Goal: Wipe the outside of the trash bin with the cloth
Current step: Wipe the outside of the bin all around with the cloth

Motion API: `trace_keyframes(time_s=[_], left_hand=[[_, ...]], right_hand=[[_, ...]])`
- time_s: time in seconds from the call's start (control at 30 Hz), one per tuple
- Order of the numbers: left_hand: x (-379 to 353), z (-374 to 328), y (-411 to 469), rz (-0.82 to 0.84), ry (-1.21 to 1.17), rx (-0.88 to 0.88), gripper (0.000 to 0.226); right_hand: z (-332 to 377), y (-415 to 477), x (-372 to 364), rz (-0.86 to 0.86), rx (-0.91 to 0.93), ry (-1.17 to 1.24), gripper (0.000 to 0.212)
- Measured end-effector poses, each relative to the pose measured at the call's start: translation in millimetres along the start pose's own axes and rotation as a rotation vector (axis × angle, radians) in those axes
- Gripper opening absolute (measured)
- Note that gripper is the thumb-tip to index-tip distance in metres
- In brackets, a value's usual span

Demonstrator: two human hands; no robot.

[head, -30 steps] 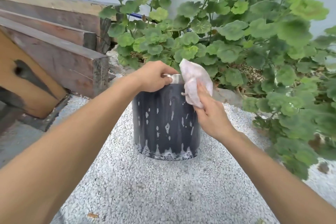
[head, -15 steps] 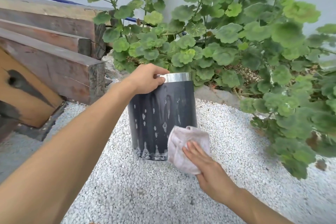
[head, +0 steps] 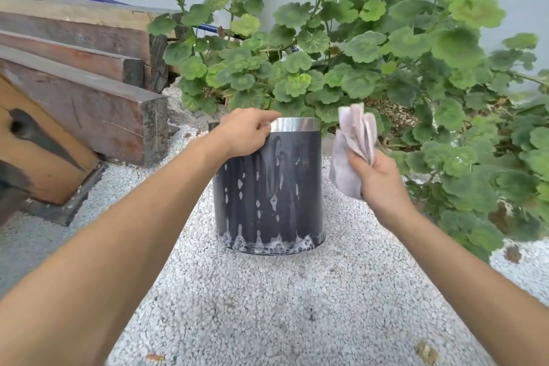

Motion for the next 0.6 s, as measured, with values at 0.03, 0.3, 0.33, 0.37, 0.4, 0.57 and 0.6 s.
trace_keyframes(time_s=[0.03, 0.3, 0.33, 0.37, 0.4, 0.57, 0.6], left_hand=[[-1.7, 0.9, -1.4, 0.015, 0.013, -0.004, 0.048], [-18.4, 19.6, -13.3, -0.04, 0.016, -0.144, 0.054], [-20.0, 21.6, -13.4, -0.041, 0.022, -0.141, 0.055], [-21.1, 22.2, -13.0, -0.044, 0.031, -0.131, 0.056], [-21.7, 22.1, -12.5, -0.048, 0.041, -0.121, 0.057], [-20.5, 17.6, -8.3, -0.036, 0.058, -0.092, 0.058], [-20.9, 18.5, -6.9, -0.037, 0.07, -0.093, 0.058]], right_hand=[[8.7, 7.2, -5.9, -0.024, 0.081, -0.072, 0.028], [11.2, 33.1, -52.3, 0.115, 0.408, -0.674, 0.068], [5.5, 32.0, -52.3, 0.122, 0.412, -0.695, 0.072], [-1.8, 30.8, -51.4, 0.131, 0.412, -0.718, 0.075], [-9.0, 27.1, -50.4, 0.15, 0.409, -0.75, 0.077], [-52.0, 1.8, -41.9, 0.259, 0.359, -0.831, 0.08], [-59.7, -4.2, -40.2, 0.28, 0.35, -0.836, 0.081]])
Point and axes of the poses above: each hand's wrist, its own y-axis towards the middle knuckle, its own x-axis out of the back of the hand, z = x × y, the point moved 1 cm from there along y, towards the middle knuckle, and after that the axes turned 9 degrees about -x, right-handed, at the moved point
